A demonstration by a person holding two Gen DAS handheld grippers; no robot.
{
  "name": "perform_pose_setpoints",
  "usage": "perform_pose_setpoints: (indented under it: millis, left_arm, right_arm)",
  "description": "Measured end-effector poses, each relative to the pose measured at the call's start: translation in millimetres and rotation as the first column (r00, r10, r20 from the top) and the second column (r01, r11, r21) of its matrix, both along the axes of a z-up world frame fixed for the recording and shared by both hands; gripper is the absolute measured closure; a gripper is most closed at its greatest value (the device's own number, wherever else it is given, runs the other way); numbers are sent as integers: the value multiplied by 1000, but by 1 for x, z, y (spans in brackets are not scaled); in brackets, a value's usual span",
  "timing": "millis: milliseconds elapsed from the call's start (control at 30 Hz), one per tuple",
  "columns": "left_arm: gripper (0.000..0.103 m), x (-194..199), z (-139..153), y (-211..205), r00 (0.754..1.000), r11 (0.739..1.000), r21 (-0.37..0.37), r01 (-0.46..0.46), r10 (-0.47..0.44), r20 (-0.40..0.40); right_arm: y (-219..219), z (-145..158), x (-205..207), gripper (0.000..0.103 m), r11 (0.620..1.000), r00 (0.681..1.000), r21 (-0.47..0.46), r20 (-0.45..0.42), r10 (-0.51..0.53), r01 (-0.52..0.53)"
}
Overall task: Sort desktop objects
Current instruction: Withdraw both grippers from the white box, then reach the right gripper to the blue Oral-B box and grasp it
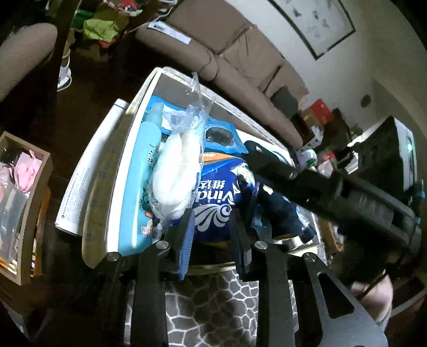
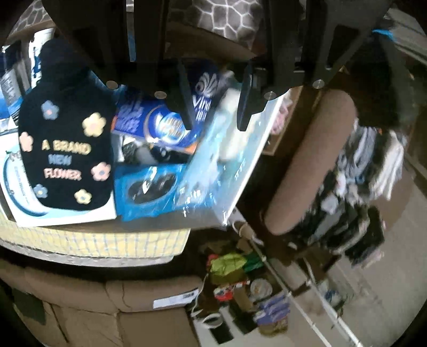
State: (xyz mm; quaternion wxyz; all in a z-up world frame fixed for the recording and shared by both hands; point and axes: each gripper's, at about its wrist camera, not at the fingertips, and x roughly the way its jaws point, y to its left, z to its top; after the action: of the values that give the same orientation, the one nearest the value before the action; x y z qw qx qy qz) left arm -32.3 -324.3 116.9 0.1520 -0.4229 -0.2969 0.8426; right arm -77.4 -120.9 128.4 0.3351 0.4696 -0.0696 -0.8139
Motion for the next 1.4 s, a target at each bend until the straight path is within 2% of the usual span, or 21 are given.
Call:
perform_pose_setpoints:
  millis: [67,133,200,267,333,367,433,567,667,833,967,1100,1233,1400]
  left_arm:
    - [65,9,5,3,1000,1000,-17,-2,1,-23]
    - [57,15,14,9,999,999,-48,-3,1,-50]
    - [44,18,25,18,997,996,-88,-4,-2,-76]
    - [24,18,34,29,995,994,-112,-1,-10,-97]
    - [13,18,42,45,993,992,-129,14,-29,-117]
    - [6,17,45,55,992,991,-133,27,-43,-121]
    - [1,12,50,76,990,989,-140,55,-73,-124]
    - [0,0,54,129,986,981,-160,108,-126,-107]
    - [0,-10,60,171,981,975,-169,147,-165,-101]
    - [0,-34,66,250,968,965,-129,228,-239,-78]
    - [0,-58,67,318,952,948,-126,294,-302,-55]
    - [0,-90,64,382,944,940,-97,328,-330,-4]
    - [0,-125,48,429,949,948,-52,315,-313,44]
    - [0,-157,4,454,948,957,61,283,-289,130]
  right_arm:
    - [5,6,-2,69,1000,1000,0,-15,1,-1]
    - [11,9,-2,68,1000,1000,12,-28,4,-4]
    - [19,7,-3,67,1000,1000,11,-18,-2,2]
    - [32,6,-2,65,1000,1000,15,-8,-10,10]
    - [46,7,-1,58,1000,1000,18,-11,-25,25]
    - [55,8,-1,50,999,999,17,-14,-35,36]
    - [79,12,-2,42,998,998,12,-25,-64,64]
    - [135,21,-8,27,990,989,7,-42,-139,139]
    - [183,29,-13,21,980,978,10,-71,-197,198]
    - [277,28,-26,20,951,948,35,-96,-303,307]
    - [364,7,-44,20,905,905,1,-34,-424,425]
    - [442,-32,-69,20,849,848,-44,102,-521,527]
    - [492,-68,-86,28,812,807,-90,216,-550,577]
    - [515,-97,-108,49,819,817,-142,275,-507,556]
